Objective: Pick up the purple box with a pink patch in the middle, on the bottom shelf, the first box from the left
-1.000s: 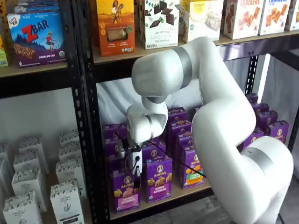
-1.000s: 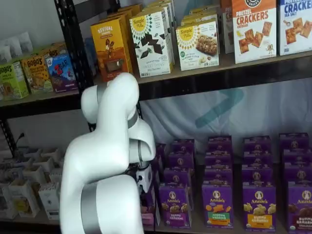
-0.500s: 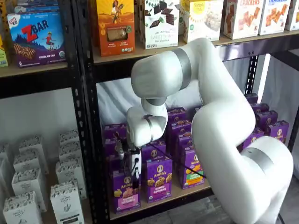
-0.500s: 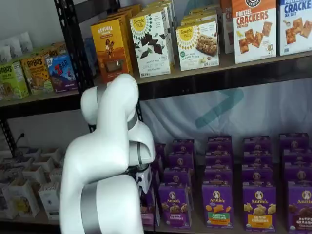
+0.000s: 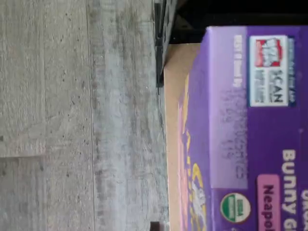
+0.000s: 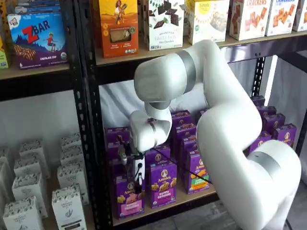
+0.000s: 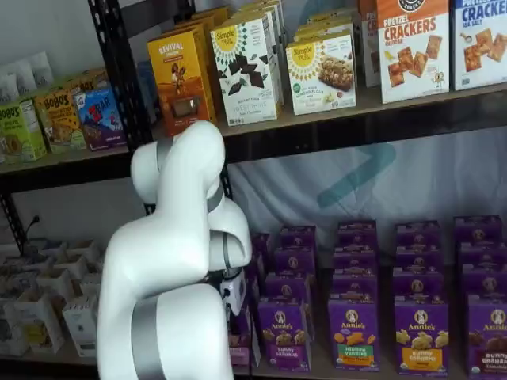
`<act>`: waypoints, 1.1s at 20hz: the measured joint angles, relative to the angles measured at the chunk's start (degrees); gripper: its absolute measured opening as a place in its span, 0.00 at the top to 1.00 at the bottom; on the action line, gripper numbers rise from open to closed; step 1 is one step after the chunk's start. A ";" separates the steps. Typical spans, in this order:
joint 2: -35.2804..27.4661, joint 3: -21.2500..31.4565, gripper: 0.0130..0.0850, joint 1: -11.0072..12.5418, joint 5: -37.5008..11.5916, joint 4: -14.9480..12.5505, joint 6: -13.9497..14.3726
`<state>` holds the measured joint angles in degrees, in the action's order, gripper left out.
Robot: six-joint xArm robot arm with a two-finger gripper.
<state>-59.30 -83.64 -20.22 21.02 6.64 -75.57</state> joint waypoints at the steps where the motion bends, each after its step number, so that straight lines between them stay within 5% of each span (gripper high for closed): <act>1: 0.05 0.10 0.39 0.01 -0.13 0.06 -0.07; 3: 0.14 0.30 0.50 0.06 -0.35 0.17 -0.21; 8: 0.42 0.62 0.50 0.18 -0.21 0.32 -0.48; 12: 0.52 0.73 0.67 0.16 -0.23 0.62 -0.72; 22: 0.98 1.44 0.72 -0.02 -0.82 0.80 -0.74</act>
<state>-58.32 -82.19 -20.24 20.20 7.44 -76.30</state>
